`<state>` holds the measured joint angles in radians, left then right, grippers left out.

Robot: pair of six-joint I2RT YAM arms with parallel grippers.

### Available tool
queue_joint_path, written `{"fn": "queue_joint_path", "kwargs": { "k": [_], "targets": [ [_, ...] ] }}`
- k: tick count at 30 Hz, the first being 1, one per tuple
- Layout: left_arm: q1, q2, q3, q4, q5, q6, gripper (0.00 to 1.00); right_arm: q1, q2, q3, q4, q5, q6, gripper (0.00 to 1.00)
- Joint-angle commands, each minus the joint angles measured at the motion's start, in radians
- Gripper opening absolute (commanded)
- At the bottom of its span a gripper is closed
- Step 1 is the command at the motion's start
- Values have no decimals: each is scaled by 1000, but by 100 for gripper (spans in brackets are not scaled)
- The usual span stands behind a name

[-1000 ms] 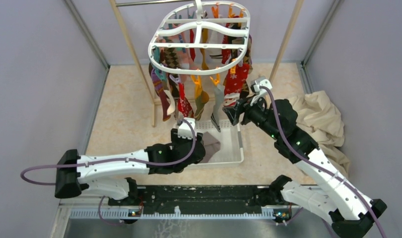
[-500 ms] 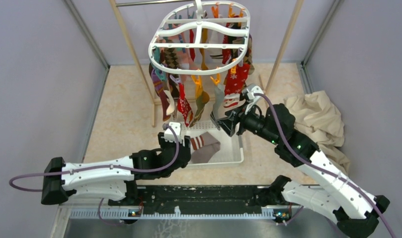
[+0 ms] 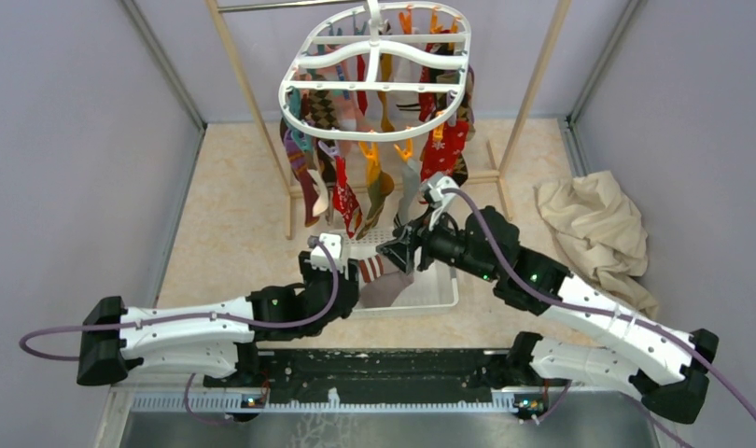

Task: Remove the socks clipped to the hanger
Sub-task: Place the sock in the bin.

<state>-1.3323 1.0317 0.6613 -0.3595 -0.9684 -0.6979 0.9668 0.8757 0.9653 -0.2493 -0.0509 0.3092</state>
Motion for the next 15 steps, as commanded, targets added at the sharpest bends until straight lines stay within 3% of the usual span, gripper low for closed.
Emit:
{"fn": "queue_joint_path", "kwargs": {
  "k": [1, 8, 10, 11, 12, 15],
  "targets": [
    [5, -3, 36, -47, -38, -4, 75, 78, 14, -90, 161, 168, 79, 57],
    [10, -29, 62, -198, -77, -97, 77, 89, 113, -196, 346, 319, 134, 62],
    [11, -36, 58, -224, -76, -121, 82, 90, 167, -188, 392, 348, 131, 62],
    [12, -37, 56, -234, -75, -134, 95, 89, 206, -182, 414, 354, 127, 62],
    [13, -40, 55, -245, -72, -151, 98, 89, 235, -174, 435, 357, 124, 62],
    [15, -46, 52, -256, -65, -168, 99, 89, 314, -150, 472, 385, 128, 62]
  ]
}}
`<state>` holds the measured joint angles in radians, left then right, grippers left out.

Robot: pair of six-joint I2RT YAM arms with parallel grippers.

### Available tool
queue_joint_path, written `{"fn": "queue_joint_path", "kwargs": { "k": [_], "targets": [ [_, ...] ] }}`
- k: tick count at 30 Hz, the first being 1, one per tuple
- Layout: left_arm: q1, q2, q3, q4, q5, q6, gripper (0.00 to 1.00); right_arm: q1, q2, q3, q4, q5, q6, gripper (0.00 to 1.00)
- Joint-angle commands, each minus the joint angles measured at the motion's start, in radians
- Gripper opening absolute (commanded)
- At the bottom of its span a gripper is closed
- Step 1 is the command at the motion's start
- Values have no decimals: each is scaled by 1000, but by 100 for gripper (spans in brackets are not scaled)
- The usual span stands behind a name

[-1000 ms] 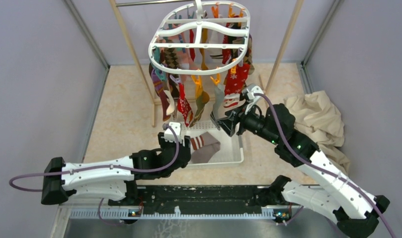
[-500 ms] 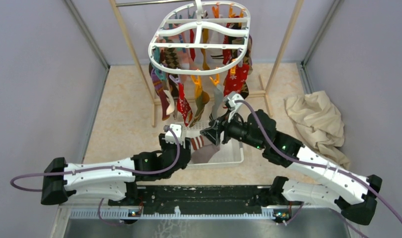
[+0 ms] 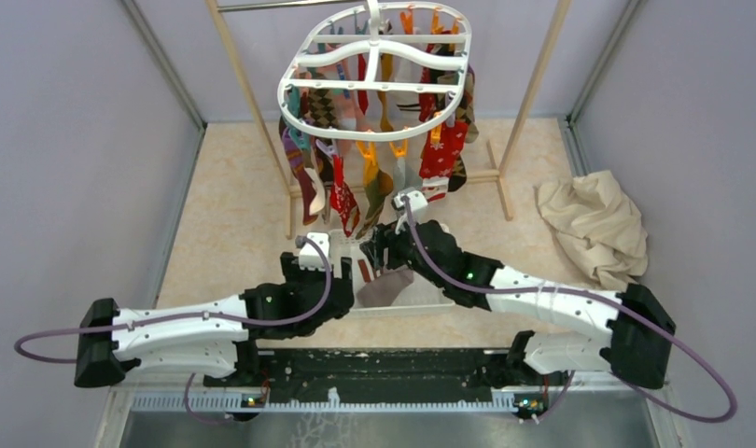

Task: Remove the socks clipped to the hanger
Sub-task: Place the sock in the bin, then remove the sock from the hanger.

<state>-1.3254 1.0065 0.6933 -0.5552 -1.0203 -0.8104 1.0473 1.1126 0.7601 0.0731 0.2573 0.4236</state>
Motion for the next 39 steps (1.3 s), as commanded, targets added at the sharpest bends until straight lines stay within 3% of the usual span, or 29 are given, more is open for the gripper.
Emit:
{"fn": "queue_joint_path", "kwargs": {
  "k": [1, 6, 21, 27, 39],
  "targets": [
    [9, -23, 20, -66, -13, -64, 99, 8, 99, 58, 162, 96, 20, 62],
    [9, -45, 9, -112, -25, -122, 99, 8, 179, 67, 199, 195, 63, 69],
    [9, -99, -1, -130, -8, -125, 99, 8, 345, 124, 276, 292, 84, 67],
    [9, -94, 0, -128, -3, -127, 99, -6, 371, 129, 262, 315, 99, 59],
    [9, -95, 18, -104, 9, -90, 97, -23, 337, 112, 276, 279, 50, 28]
  ]
}}
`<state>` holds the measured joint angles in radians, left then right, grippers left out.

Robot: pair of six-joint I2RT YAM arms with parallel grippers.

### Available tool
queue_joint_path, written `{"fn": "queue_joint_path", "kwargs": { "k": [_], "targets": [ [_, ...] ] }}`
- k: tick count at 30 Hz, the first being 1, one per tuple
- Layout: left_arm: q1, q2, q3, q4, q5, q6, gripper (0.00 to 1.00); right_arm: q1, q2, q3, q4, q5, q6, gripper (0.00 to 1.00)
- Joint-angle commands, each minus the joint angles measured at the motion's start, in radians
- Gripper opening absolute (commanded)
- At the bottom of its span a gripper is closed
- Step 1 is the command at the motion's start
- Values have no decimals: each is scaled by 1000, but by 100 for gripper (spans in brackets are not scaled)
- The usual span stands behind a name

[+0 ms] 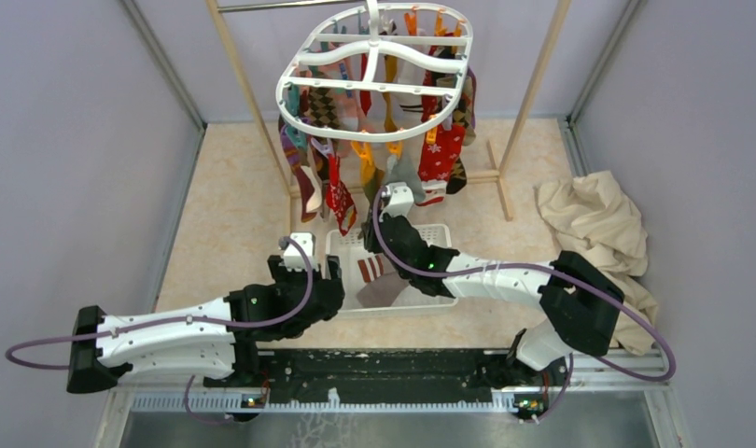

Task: Remove the socks clipped to the hanger
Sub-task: Remove the sock from the hanger.

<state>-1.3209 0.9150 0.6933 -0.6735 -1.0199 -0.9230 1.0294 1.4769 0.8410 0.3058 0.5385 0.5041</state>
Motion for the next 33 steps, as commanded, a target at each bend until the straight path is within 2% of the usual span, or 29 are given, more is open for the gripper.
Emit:
{"fn": "queue_joint_path", "kwargs": {
  "k": [1, 9, 17, 33],
  "targets": [
    [4, 1, 25, 19, 12, 33, 97, -4, -35, 28, 42, -2, -33, 26],
    [3, 52, 139, 46, 39, 135, 97, -1, -122, 3, 4, -38, -62, 3],
    [3, 71, 295, 203, 104, 350, 96, 13, -201, -44, -28, -100, -85, 2],
    [3, 176, 461, 530, 108, 610, 96, 44, -162, -53, -94, -45, -64, 0]
  ]
}}
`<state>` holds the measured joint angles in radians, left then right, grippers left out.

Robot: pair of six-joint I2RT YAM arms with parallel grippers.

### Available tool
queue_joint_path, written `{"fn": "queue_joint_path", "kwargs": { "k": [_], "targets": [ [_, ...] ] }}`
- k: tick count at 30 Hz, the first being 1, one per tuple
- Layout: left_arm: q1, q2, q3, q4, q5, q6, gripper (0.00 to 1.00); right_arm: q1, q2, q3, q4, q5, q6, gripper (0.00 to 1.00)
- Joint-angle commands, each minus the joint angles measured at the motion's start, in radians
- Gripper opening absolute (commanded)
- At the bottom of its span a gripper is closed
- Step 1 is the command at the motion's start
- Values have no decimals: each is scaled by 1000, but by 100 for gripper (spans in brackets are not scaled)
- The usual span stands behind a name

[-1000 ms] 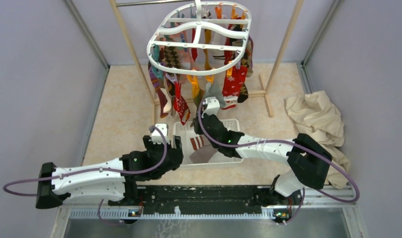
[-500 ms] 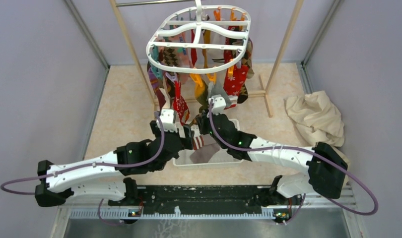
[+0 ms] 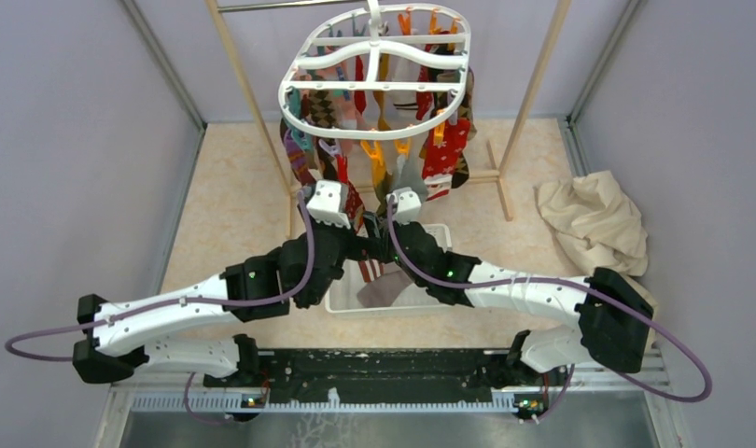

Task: Remove the socks clipped to the hanger
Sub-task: Remove the sock from the hanger.

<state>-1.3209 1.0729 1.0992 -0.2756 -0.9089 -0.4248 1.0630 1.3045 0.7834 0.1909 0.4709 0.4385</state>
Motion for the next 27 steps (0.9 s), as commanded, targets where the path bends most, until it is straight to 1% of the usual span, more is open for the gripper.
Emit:
{"fn": "queue_joint_path", "kwargs": {
  "k": [1, 8, 12, 19, 24, 27],
  "targets": [
    [3, 23, 61, 161, -3, 126, 96, 11, 13, 6, 21, 22, 1, 0],
    [3, 33, 66, 317, 6, 201, 94, 11, 23, 11, 21, 18, 0, 0],
    [3, 52, 71, 402, -28, 243, 94, 11, 28, 14, 19, 20, -1, 0],
    [5, 141, 106, 621, -82, 401, 95, 11, 39, 14, 22, 18, 0, 0],
    [18, 176, 98, 778, -105, 493, 95, 12, 41, 10, 25, 11, 2, 0],
    [48, 187, 104, 803, -85, 495, 94, 12, 38, 5, 27, 8, 3, 0]
  ]
}}
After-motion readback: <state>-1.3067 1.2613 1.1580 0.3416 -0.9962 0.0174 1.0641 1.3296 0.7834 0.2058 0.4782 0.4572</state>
